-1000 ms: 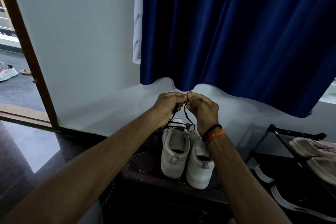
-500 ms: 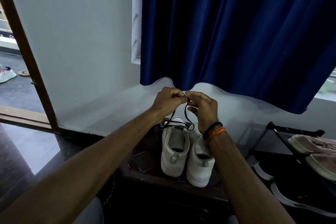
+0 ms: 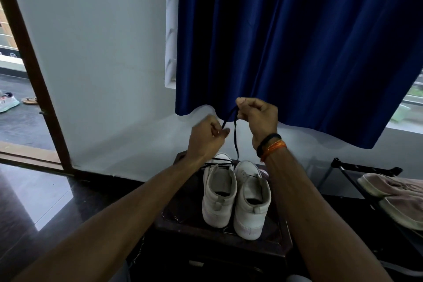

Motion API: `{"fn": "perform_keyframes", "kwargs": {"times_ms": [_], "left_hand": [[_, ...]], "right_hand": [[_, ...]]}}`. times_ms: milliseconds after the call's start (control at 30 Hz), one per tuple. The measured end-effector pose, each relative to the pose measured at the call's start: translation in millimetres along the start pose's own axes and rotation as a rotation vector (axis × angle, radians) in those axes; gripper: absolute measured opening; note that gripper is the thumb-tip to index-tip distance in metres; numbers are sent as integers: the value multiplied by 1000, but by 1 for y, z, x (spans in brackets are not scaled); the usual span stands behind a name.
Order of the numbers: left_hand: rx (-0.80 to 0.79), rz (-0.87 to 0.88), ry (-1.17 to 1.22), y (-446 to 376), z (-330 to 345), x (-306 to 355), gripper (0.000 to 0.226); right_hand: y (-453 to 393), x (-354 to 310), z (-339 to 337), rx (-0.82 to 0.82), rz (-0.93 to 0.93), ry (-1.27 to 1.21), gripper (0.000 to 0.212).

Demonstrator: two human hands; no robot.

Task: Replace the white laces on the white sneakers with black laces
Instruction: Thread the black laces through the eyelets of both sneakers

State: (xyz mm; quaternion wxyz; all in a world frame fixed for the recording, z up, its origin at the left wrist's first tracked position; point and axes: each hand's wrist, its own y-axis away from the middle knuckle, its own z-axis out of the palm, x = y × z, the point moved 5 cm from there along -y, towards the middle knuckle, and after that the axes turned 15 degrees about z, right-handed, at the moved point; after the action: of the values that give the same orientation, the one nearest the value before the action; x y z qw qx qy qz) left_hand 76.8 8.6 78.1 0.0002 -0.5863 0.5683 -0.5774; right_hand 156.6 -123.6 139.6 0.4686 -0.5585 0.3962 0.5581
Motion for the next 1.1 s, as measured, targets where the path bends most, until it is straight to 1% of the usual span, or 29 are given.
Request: {"fn": "perform_keyframes", "kwargs": {"times_ms": [100, 167, 233, 300, 367, 467, 533, 600, 767, 900, 967, 1000, 1100], "left_hand": [[-325, 49, -59, 28, 22, -6, 20], [-435, 118, -158, 43, 33, -13, 15], [-483, 158, -231, 52, 43, -21, 20], [-490, 219, -230, 58, 53, -27, 27], [-475, 262, -209, 65, 60, -29, 28], [-450, 208, -85, 75, 61, -31, 32], [-448, 162, -30, 81, 61, -32, 29], [-446, 133, -17, 83, 62, -36, 25], [-486, 71, -71, 85, 71, -45, 31], [-556, 7, -105, 79, 79, -61, 48], [-608, -20, -82, 74, 78, -54, 57], [-632, -28, -79, 70, 74, -45, 56], [-659, -28, -116, 51, 59, -28, 29]], "right_hand": [[-6, -29, 7, -3, -33, -22, 2], [-9, -47, 13, 6, -55, -25, 3], [-13, -64, 18, 35, -73, -2, 6], [-16, -82, 21, 67, -98, 15, 8], [-19, -104, 25, 82, -139, 26, 8], [-23, -138, 31, 76, -185, 9, 10], [-27, -158, 33, 59, -197, -7, 11], [-32, -174, 35, 38, -212, -13, 11], [-34, -206, 40, 21, -243, -36, 9], [-27, -231, 37, 36, -262, -33, 9], [-24, -242, 35, 44, -269, -19, 9], [-22, -247, 34, 46, -272, -10, 10], [-20, -254, 31, 57, -270, 31, 11]]}}
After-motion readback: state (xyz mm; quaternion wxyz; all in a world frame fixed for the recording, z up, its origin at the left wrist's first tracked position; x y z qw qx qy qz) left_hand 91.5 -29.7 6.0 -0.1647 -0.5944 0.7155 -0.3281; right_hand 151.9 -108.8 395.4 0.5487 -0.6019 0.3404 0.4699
